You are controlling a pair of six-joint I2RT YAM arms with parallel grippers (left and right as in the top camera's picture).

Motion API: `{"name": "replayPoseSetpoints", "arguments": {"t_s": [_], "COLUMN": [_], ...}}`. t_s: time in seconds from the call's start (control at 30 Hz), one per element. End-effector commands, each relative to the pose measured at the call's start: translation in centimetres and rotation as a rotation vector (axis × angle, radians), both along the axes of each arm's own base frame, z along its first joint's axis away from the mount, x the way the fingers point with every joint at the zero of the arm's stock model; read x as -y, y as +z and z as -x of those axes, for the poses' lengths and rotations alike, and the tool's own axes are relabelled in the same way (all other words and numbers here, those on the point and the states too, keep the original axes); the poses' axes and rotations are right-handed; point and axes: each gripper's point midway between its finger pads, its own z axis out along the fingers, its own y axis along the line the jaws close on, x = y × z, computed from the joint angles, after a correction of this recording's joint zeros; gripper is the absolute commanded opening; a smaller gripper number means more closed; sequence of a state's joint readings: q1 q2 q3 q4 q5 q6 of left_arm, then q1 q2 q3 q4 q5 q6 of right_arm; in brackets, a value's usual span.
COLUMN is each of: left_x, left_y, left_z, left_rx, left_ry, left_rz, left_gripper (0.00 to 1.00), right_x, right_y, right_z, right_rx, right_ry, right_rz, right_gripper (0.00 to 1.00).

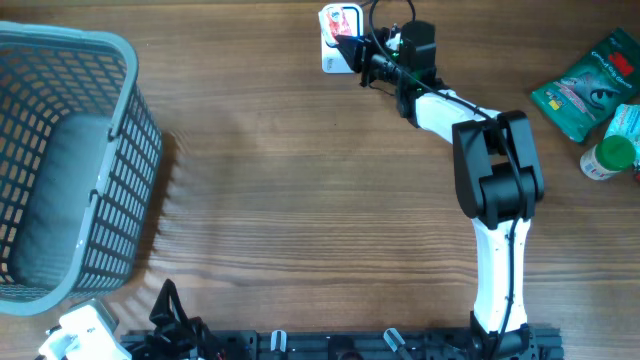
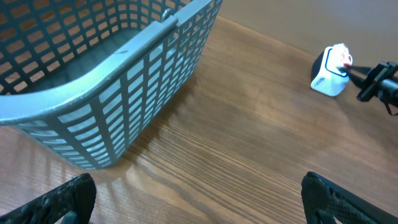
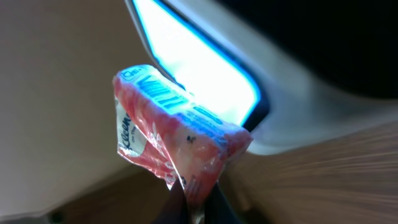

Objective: Scan the item barcode
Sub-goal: 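Lift the Kleenex pack and hold it up to the white scanner, then carry the Kleenex pack to the right table edge and release it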

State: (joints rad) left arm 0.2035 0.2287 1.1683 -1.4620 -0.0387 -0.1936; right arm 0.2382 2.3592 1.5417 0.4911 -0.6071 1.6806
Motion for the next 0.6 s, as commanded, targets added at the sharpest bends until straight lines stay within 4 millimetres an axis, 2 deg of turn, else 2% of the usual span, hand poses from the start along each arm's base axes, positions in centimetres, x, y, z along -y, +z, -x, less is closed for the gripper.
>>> {"name": "replayPoseSetpoints", "arguments": {"t_s": [0.0, 0.03, 0.07, 0.1, 0.17, 0.23, 0.3, 0.37, 0.43, 0.5, 0.53, 0.57], "left_x": [0.0, 0.0, 0.0, 0.0, 0.0, 0.0, 0.0, 0.0, 0.0, 0.0, 0.0, 0.0], "left_y": [0.1, 0.1, 0.1, 0.1, 0.1, 0.1, 0.1, 0.1, 0.1, 0.1, 0.1, 0.1], "left_z": [0.0, 0.0, 0.0, 0.0, 0.0, 0.0, 0.0, 0.0, 0.0, 0.0, 0.0, 0.0], "left_rx": [0.008, 0.008, 0.008, 0.008, 0.008, 0.009, 0.008, 0.008, 0.008, 0.008, 0.008, 0.008], "left_ry": [0.003, 0.003, 0.003, 0.003, 0.003, 0.003, 0.003, 0.003, 0.003, 0.003, 0.003, 0.003], "left_rz": [0.002, 0.002, 0.002, 0.002, 0.002, 0.002, 0.002, 0.002, 0.002, 0.002, 0.002, 0.002], "left_gripper": [1.00, 1.00, 1.00, 1.00, 1.00, 1.00, 1.00, 1.00, 1.00, 1.00, 1.00, 1.00], "right_x": [3.2, 4.5, 8.3, 11.7, 16.5, 24.9, 30.8, 34.9, 37.9, 41.0, 41.8, 42.6], "right_y": [8.1, 9.1, 9.7, 8.9, 7.2, 3.9, 0.8, -2.7, -5.0, -5.1, -4.9, -4.6], "right_z": [0.2, 0.8, 2.8, 4.9, 8.6, 13.0, 16.1, 20.1, 23.5, 25.4, 25.7, 25.9], "right_rx": [0.196, 0.179, 0.067, -0.060, -0.254, -0.477, -0.615, -0.767, -0.894, -0.955, -0.967, -0.970], "right_ry": [-0.017, -0.021, -0.055, -0.097, -0.147, -0.242, -0.308, -0.371, -0.466, -0.532, -0.555, -0.564], "right_rz": [0.194, 0.232, 0.330, 0.414, 0.512, 0.738, 0.922, 1.031, 1.064, 1.125, 1.146, 1.163], "right_gripper": [0.05, 0.05, 0.04, 0.04, 0.04, 0.04, 0.04, 0.04, 0.04, 0.04, 0.04, 0.18]}}
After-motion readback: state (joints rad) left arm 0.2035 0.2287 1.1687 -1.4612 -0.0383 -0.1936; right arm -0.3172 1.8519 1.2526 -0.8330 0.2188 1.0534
